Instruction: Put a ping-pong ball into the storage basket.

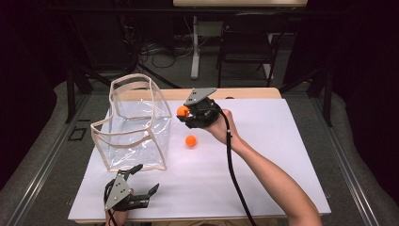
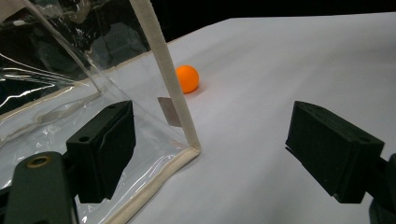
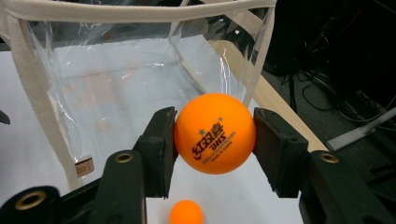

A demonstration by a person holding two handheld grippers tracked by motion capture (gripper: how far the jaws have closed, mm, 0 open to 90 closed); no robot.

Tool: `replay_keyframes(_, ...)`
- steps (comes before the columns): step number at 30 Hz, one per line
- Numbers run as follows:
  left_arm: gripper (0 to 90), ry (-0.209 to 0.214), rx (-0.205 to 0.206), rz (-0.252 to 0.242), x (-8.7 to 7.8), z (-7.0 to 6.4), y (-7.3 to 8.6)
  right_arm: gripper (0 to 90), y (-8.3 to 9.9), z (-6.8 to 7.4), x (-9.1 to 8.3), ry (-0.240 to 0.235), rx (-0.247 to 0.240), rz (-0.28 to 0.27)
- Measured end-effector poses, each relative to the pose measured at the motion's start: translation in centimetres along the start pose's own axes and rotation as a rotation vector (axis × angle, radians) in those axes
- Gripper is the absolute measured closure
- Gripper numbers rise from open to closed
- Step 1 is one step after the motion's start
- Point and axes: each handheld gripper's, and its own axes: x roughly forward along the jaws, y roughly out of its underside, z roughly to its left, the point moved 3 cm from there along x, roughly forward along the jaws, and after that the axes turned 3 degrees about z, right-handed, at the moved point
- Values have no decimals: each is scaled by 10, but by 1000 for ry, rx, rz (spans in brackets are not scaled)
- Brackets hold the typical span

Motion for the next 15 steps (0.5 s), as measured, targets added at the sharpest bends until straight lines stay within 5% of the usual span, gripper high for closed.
replay_keyframes(15, 156, 2, -2, 0, 0, 0, 0, 506, -8, -4, 1, 3, -9, 8)
